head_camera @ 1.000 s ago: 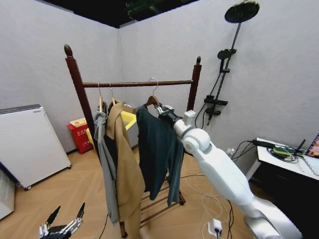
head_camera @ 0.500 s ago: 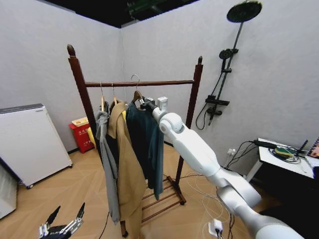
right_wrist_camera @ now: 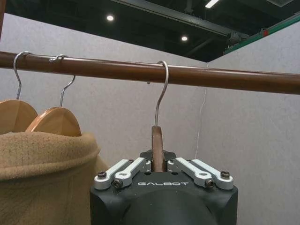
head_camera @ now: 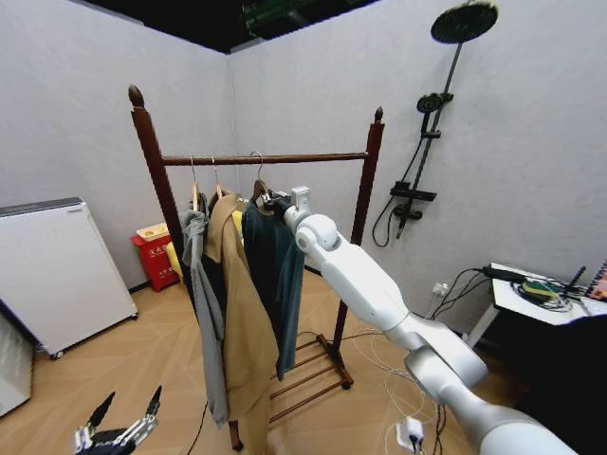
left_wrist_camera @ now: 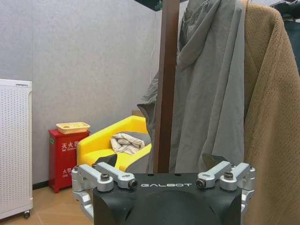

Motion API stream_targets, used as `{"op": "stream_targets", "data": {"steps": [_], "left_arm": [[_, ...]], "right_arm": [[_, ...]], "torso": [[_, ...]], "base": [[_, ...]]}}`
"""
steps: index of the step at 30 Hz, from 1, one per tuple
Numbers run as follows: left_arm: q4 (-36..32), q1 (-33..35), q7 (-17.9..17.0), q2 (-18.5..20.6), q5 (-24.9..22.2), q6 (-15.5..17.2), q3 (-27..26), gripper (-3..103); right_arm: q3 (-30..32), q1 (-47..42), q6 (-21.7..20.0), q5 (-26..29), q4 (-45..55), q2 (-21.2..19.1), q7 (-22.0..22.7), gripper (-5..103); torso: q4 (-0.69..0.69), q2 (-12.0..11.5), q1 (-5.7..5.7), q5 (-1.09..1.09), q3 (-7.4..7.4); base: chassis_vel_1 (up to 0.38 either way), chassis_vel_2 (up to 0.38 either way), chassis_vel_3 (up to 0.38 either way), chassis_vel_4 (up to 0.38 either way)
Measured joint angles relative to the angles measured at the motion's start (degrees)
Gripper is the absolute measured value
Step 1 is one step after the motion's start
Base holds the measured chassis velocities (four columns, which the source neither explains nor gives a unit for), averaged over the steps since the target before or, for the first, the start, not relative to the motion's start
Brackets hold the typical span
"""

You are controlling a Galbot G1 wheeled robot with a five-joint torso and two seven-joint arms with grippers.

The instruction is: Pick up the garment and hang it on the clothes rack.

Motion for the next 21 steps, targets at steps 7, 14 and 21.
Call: {"op": "stream_targets", "data": {"steps": [7, 14, 21], "left_arm": [[0.0, 0.0, 0.0, 0.0, 0.0, 0.0, 0.0, 100], [0.0, 0.0, 0.0, 0.0, 0.0, 0.0, 0.0, 100], [0.0, 0.0, 0.0, 0.0, 0.0, 0.0, 0.0, 100]], "right_arm": [[0.7, -1.2, 1.2, 0.3, 2.7, -0.7, 0.8, 33], [3.9, -6.1, -4.0, 12.4, 16.9, -8.0, 7.3, 54], [13.2, -22.7, -5.7, 16.7, 35.6, -20.5, 10.0, 82]], "torso": [[0.02, 0.0, 0.01, 0.0, 0.0], [0.03, 0.0, 0.0, 0.0, 0.0], [0.01, 0.0, -0.01, 0.02, -0.01]], "base": [[0.0, 0.0, 0.0, 0.0], [0.0, 0.0, 0.0, 0.0], [0.0, 0.0, 0.0, 0.0]]}}
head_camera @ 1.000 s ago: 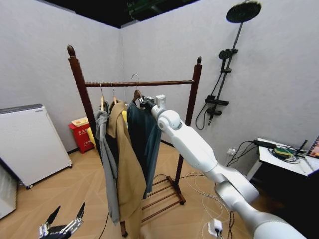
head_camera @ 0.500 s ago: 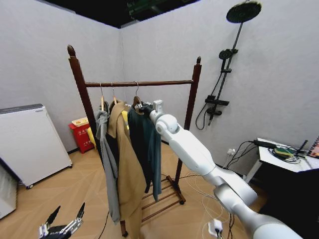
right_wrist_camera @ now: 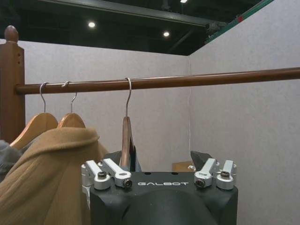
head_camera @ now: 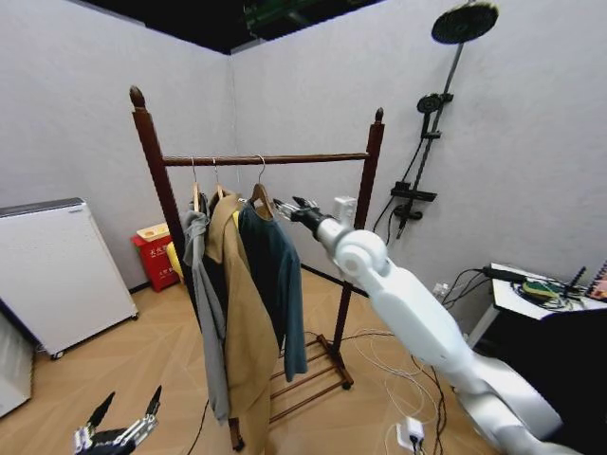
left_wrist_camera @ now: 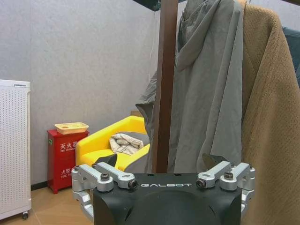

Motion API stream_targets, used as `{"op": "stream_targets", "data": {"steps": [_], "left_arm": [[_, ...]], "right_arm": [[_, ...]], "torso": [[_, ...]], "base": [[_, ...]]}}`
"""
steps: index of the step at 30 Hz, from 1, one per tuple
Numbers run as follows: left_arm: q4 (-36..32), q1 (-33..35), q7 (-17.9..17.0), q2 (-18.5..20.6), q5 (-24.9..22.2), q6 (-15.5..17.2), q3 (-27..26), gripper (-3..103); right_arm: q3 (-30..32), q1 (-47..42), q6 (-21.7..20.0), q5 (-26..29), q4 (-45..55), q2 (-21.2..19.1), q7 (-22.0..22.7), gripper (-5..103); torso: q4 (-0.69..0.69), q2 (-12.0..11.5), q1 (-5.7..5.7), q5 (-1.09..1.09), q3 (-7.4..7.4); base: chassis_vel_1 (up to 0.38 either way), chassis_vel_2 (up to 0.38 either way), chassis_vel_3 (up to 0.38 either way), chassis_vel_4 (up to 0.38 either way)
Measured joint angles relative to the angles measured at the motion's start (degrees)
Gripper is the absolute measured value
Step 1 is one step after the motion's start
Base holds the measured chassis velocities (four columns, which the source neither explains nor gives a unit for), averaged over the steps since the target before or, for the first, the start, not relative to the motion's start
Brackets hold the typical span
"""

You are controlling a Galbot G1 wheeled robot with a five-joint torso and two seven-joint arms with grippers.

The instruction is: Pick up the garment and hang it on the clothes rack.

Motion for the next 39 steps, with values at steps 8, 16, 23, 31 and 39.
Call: {"op": "stream_targets", "data": {"steps": [8, 16, 23, 31, 39], "left_arm": [[0.0, 0.0, 0.0, 0.0, 0.0, 0.0, 0.0, 100], [0.0, 0.0, 0.0, 0.0, 0.0, 0.0, 0.0, 100], [0.0, 0.0, 0.0, 0.0, 0.0, 0.0, 0.0, 100], [0.0, 0.0, 0.0, 0.0, 0.0, 0.0, 0.0, 100], [0.0, 0.0, 0.0, 0.0, 0.0, 0.0, 0.0, 100]], "right_arm": [[13.9, -30.5, 2.1, -16.5, 10.4, -1.8, -2.8, 100], [22.3, -42.5, 8.4, -34.2, 5.9, 9.3, -3.7, 100], [31.7, -52.8, 18.3, -49.4, 4.0, 18.6, -10.2, 100], [35.8, -59.0, 21.7, -48.5, 5.1, 20.9, -11.5, 100], [35.0, -60.0, 22.1, -48.6, 6.7, 21.4, -11.5, 100]], "torso": [[-0.03, 0.0, -0.01, 0.01, 0.0], [0.01, 0.0, 0.01, -0.02, 0.01], [-0.02, 0.0, 0.0, -0.02, 0.01], [-0.01, 0.0, 0.01, -0.02, 0.0], [0.0, 0.0, 0.03, -0.01, 0.02]], "base": [[0.0, 0.0, 0.0, 0.0], [0.0, 0.0, 0.0, 0.0], [0.0, 0.0, 0.0, 0.0], [-0.045, -0.045, -0.041, -0.052], [-0.063, -0.105, -0.091, -0.066]]}}
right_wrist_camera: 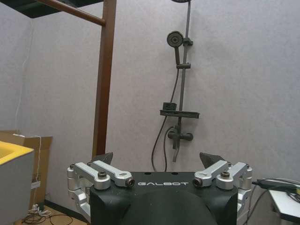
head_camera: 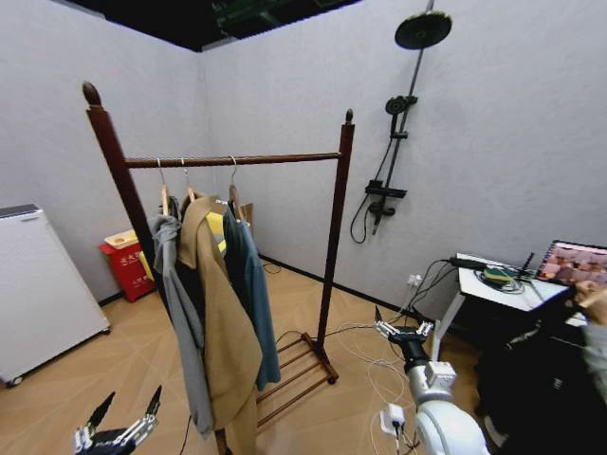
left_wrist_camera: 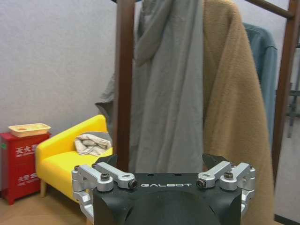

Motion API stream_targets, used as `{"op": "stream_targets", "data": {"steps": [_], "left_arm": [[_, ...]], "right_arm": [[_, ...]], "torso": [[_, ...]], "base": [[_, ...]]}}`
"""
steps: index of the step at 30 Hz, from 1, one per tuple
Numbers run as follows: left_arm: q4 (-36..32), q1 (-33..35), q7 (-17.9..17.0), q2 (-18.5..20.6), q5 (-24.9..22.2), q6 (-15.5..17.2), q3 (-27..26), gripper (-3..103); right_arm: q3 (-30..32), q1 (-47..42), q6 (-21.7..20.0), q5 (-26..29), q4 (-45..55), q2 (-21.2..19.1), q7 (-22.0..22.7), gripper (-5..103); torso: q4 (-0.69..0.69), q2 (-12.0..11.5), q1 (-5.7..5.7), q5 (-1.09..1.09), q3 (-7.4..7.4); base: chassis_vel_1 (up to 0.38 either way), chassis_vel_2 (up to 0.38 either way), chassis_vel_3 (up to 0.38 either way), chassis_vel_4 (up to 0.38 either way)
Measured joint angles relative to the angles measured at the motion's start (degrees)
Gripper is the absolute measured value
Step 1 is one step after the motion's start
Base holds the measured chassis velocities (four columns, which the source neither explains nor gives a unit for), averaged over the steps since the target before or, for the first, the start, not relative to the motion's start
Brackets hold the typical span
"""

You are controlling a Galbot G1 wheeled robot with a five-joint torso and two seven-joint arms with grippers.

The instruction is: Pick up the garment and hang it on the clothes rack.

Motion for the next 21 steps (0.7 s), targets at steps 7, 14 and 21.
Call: {"op": "stream_targets", "data": {"steps": [7, 14, 21], "left_arm": [[0.0, 0.0, 0.0, 0.0, 0.0, 0.0, 0.0, 100], [0.0, 0.0, 0.0, 0.0, 0.0, 0.0, 0.0, 100], [0.0, 0.0, 0.0, 0.0, 0.0, 0.0, 0.0, 100]], "right_arm": [[-1.2, -0.3, 1.5, -0.5, 0.5, 0.4, -0.1, 100], [-1.1, 0.0, 3.0, -0.2, 1.4, 0.3, -1.1, 100], [-1.7, 0.0, 3.2, -0.1, 1.8, 0.4, -1.6, 100]], "torso": [[-0.01, 0.0, 0.0, 0.0, 0.0], [-0.02, 0.0, -0.02, 0.01, 0.0], [-0.04, 0.0, -0.08, 0.0, -0.02]], "base": [[-0.021, -0.214, -0.207, -0.01], [0.066, -0.338, -0.323, 0.063], [0.012, -0.239, -0.259, 0.02]]}}
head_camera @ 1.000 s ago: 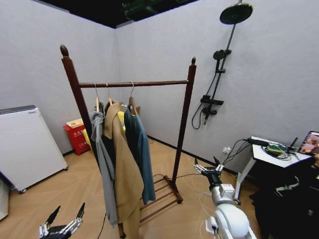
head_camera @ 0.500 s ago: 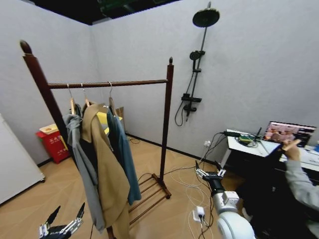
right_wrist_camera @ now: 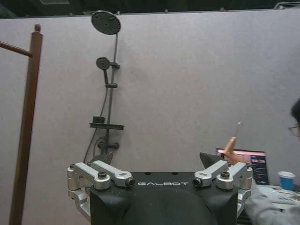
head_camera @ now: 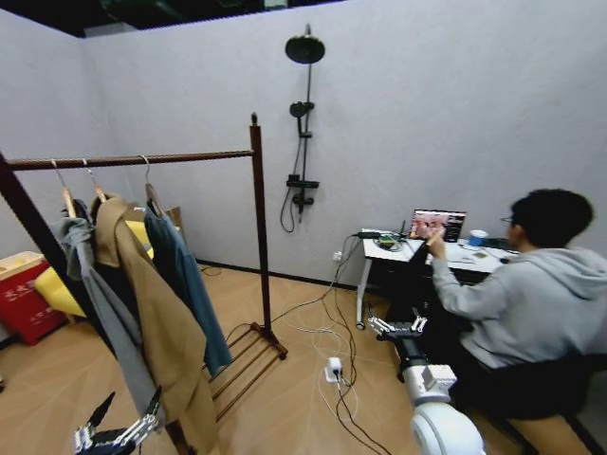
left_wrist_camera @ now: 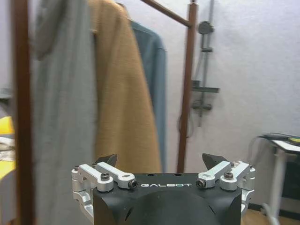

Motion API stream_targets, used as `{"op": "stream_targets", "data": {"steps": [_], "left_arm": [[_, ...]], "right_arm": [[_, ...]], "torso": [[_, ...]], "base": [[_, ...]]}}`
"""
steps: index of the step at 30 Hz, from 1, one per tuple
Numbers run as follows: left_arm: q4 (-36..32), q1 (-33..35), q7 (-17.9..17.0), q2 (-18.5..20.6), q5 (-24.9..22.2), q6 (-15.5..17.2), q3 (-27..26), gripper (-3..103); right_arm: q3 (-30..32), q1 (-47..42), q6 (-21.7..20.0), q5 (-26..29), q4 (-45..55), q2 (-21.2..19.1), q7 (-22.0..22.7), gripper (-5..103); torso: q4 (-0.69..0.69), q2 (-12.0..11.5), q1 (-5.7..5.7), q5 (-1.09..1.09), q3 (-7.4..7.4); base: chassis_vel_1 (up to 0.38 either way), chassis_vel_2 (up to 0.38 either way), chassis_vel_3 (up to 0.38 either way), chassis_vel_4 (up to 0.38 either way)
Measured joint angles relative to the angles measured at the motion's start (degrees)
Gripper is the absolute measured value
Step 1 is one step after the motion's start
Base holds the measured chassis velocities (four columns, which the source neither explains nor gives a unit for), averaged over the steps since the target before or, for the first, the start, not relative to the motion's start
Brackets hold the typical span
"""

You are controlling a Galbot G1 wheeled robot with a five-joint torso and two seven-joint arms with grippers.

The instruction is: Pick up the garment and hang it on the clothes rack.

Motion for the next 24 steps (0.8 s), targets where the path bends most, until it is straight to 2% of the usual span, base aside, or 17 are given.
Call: {"op": "stream_targets", "data": {"steps": [13, 17, 24], "left_arm": [[0.0, 0.0, 0.0, 0.0, 0.0, 0.0, 0.0, 100], [0.0, 0.0, 0.0, 0.0, 0.0, 0.0, 0.0, 100], [0.0, 0.0, 0.0, 0.0, 0.0, 0.0, 0.0, 100]], "right_arm": [[-0.6, -0.4, 0.5, 0.1, -0.9, -0.1, -0.1, 100], [-0.3, -0.8, 0.5, 0.3, -0.9, -0.3, -0.1, 100], [-0.3, -0.7, 0.4, 0.6, -1.0, -0.4, -0.3, 100]], "torso": [[0.03, -0.1, 0.11, -0.01, 0.03], [0.0, 0.0, 0.07, 0.0, 0.02], [0.04, 0.0, 0.06, 0.0, 0.02]], "base": [[-0.159, -0.092, -0.096, -0.15], [-0.089, -0.135, -0.109, -0.089], [-0.014, -0.052, -0.036, -0.011]]}}
